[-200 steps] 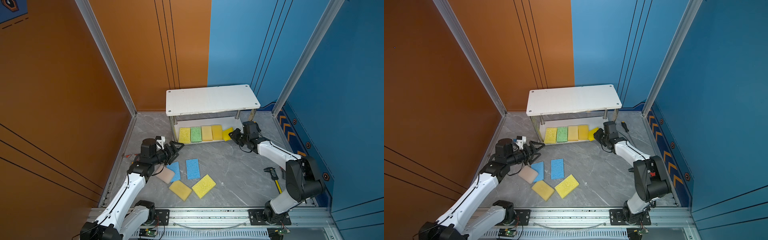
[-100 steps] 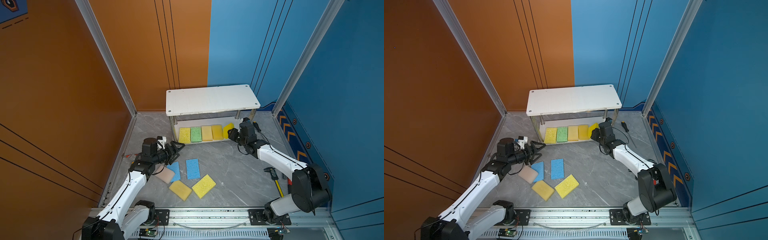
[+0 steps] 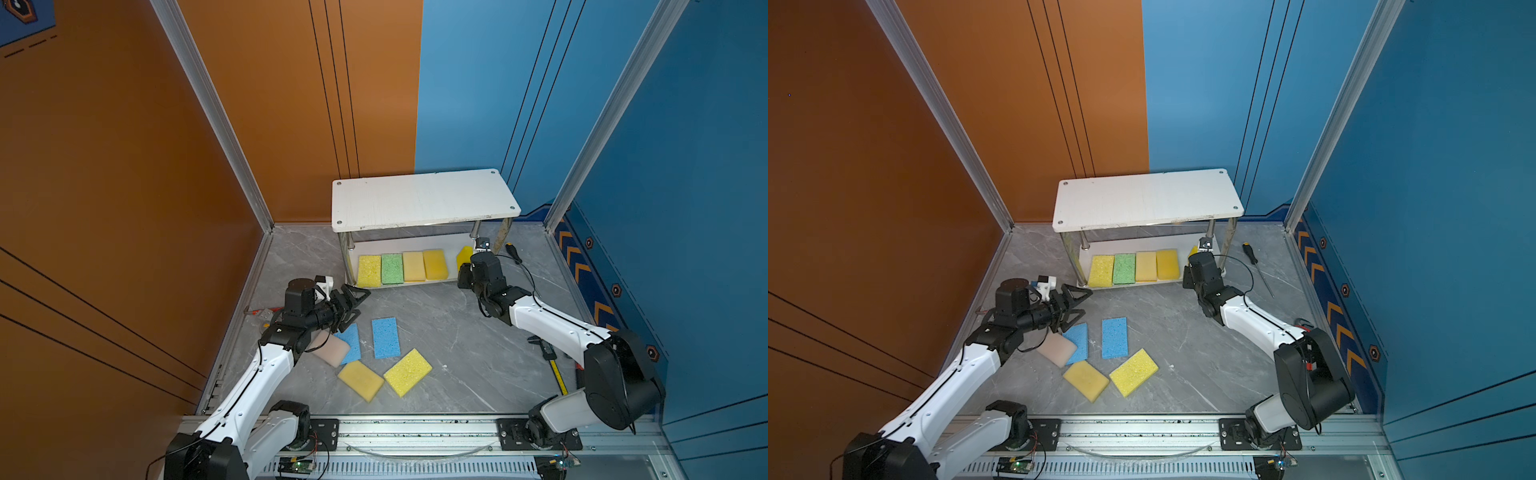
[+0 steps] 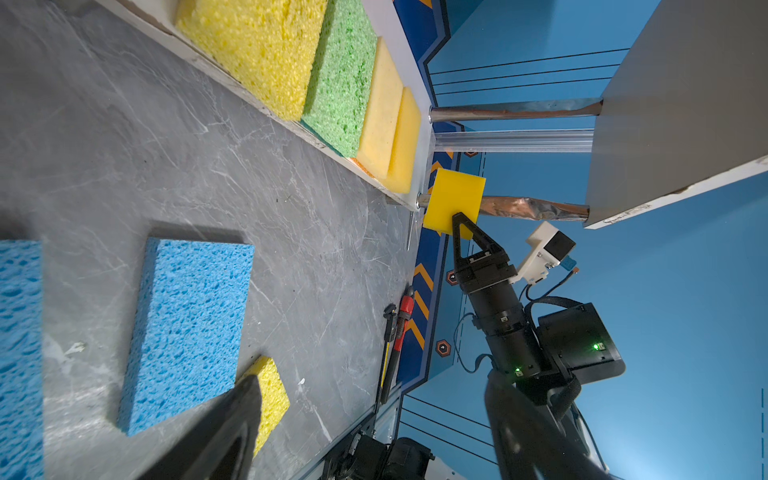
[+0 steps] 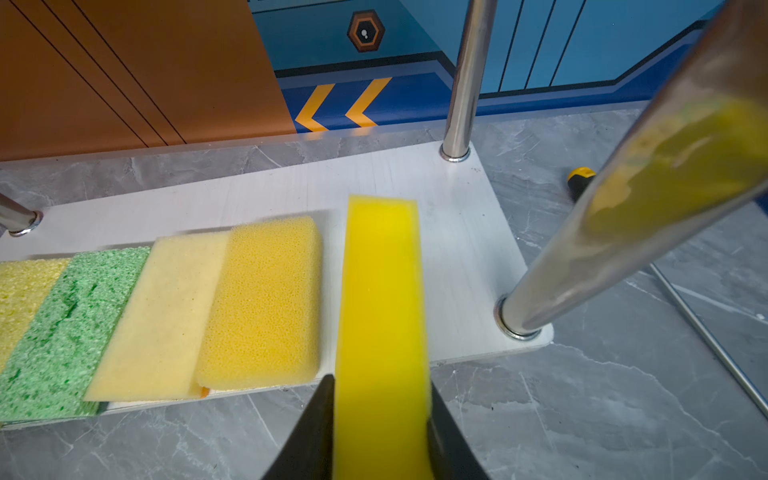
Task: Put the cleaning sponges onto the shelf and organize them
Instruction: 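Set the bright yellow sponge upright beside the thick yellow sponge, then open the right gripper to release the bright yellow sponge on the shelf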
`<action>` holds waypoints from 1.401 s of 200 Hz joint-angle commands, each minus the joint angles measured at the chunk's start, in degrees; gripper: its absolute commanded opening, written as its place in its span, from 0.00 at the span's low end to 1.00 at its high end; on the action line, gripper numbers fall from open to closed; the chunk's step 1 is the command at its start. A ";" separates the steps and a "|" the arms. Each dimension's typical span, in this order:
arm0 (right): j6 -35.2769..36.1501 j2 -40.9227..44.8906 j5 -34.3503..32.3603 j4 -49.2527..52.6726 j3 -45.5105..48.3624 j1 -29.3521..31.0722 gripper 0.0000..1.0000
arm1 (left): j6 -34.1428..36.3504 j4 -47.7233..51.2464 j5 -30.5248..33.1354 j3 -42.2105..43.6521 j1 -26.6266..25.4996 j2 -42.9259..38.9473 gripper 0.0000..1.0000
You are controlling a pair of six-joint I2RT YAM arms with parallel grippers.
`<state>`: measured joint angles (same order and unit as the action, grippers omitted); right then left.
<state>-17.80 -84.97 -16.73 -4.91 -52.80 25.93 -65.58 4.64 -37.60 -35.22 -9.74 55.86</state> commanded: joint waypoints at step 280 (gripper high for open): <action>-9.31 -10.57 5.17 3.11 -6.66 -6.04 0.57 | 0.56 1.13 -1.51 2.18 2.18 -2.85 0.85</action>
<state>-25.06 -94.96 -11.53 -4.95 -58.98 20.53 -65.82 4.58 -38.02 -32.73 -7.77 52.97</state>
